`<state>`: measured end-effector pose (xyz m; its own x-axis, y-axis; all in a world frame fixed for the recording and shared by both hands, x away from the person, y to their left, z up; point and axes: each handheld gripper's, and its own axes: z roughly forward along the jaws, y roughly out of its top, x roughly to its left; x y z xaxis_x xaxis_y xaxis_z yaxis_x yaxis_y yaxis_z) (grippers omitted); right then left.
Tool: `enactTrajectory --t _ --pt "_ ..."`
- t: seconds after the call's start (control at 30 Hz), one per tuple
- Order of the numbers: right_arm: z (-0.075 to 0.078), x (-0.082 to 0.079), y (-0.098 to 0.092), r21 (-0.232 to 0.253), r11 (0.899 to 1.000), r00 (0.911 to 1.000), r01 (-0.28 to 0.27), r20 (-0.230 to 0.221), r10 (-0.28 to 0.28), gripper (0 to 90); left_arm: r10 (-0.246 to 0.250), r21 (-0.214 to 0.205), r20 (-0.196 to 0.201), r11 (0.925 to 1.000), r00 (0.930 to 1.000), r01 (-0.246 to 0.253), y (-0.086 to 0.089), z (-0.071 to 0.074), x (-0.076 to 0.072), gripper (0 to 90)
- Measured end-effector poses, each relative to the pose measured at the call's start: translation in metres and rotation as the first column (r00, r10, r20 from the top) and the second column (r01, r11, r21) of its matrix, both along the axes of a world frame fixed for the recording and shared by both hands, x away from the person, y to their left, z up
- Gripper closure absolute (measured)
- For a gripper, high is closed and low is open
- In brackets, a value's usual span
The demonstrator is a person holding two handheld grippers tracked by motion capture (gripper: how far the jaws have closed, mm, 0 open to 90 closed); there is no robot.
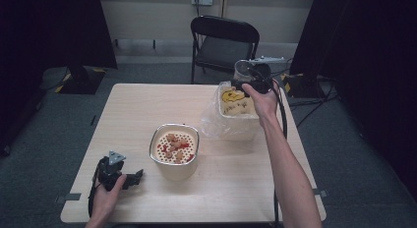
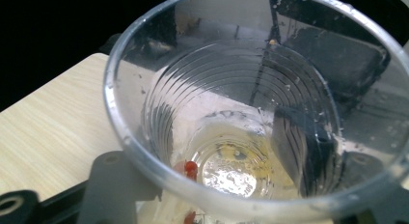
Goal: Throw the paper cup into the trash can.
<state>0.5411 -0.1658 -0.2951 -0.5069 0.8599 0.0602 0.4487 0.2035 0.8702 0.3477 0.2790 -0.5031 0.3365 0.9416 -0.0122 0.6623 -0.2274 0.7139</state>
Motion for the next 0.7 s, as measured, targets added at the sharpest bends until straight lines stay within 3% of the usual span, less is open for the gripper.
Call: enactTrajectory --t 0.1,0.2,0.43,0.7 --pt "-0.003 0.004 -0.004 0.005 1.000 0.9995 0.031 -0.006 -0.031 22.9 0.000 0.000 0.000 1.0000 1.0000 0.000 0.000 0.000 0.000 0.0" --pt "-0.004 0.005 -0.006 0.008 0.998 0.9984 0.057 -0.003 -0.057 17.3 0.000 0.000 0.000 1.0000 1.0000 0.000 0.000 0.000 0.000 0.0" --pt "-0.001 0.002 -0.006 -0.002 0.998 0.9982 0.059 0.015 -0.059 14.9 0.000 0.000 0.000 1.0000 1.0000 0.000 0.000 0.000 0.000 0.0" --pt "-0.001 -0.011 -0.014 0.039 0.999 0.9999 0.014 0.010 -0.014 16.6 0.000 0.000 0.000 1.0000 1.0000 0.000 0.000 0.000 0.000 0.0"
